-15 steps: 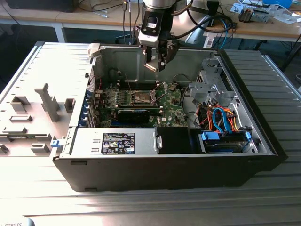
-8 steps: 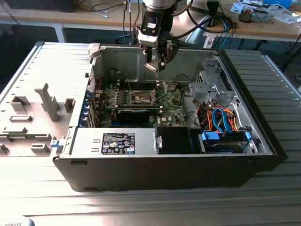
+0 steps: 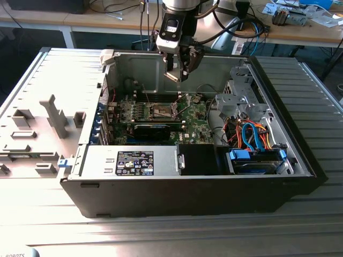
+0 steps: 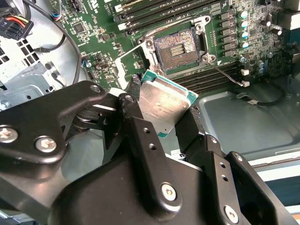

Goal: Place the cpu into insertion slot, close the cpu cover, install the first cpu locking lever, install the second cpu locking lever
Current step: 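Place the cpu into insertion slot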

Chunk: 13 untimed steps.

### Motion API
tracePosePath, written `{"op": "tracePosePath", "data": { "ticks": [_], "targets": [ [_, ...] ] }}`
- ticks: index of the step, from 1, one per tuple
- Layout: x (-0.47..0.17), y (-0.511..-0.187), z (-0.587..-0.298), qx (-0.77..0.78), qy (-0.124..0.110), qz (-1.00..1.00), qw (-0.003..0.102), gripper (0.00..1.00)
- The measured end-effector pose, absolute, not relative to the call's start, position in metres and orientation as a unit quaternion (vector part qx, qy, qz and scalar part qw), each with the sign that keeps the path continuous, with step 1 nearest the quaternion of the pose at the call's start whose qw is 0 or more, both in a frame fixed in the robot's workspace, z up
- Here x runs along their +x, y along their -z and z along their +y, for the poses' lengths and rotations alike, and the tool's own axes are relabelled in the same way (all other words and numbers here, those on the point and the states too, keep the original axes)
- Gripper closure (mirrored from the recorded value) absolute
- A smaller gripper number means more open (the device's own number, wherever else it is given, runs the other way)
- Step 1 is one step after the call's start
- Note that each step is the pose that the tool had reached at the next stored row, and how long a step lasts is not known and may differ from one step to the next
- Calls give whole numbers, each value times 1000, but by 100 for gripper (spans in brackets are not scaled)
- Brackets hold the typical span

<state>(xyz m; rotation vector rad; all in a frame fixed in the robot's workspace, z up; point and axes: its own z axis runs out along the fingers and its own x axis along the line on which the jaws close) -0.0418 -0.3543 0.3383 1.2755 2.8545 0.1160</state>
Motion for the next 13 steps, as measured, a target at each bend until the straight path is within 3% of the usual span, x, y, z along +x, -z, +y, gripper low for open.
{"op": "tracePosePath", "data": {
  "ticks": [13],
  "targets": [
    [-42, -338, -354, 420, -37, 907, 7, 46]
  ]
}}
